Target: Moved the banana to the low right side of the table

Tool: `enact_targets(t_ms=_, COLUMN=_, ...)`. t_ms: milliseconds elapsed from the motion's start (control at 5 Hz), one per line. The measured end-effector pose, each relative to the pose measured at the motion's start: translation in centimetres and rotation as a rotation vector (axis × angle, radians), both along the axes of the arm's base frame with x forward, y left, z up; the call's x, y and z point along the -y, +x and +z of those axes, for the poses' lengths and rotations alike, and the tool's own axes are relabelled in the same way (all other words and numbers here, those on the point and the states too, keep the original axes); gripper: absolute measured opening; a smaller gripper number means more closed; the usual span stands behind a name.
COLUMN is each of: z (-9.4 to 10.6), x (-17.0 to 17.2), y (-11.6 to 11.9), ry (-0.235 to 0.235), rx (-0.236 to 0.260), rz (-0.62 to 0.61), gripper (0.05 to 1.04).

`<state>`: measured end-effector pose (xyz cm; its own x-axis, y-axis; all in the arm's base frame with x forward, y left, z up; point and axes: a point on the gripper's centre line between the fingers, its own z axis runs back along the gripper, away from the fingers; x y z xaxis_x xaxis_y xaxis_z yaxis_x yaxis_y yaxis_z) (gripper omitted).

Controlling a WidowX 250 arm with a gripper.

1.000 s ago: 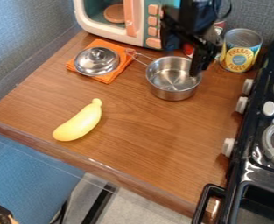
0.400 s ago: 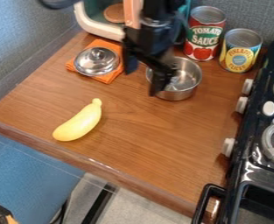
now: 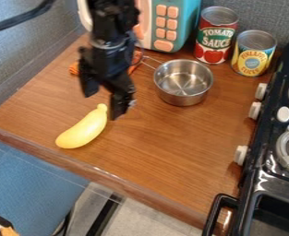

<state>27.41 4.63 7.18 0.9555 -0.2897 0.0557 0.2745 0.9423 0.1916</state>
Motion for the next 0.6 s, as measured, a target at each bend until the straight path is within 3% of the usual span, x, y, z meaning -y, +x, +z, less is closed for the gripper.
enact_targets(t_ms=400, z=-1.1, x=-1.9, y=-0.6, ry=-0.018, rx=0.002, rz=0.009, gripper=1.001)
enact_targets(t_ms=600, z=-2.2, x=-2.4, y=-0.4, ry=-0.086, rx=-0.064, rz=0.025, gripper=1.001)
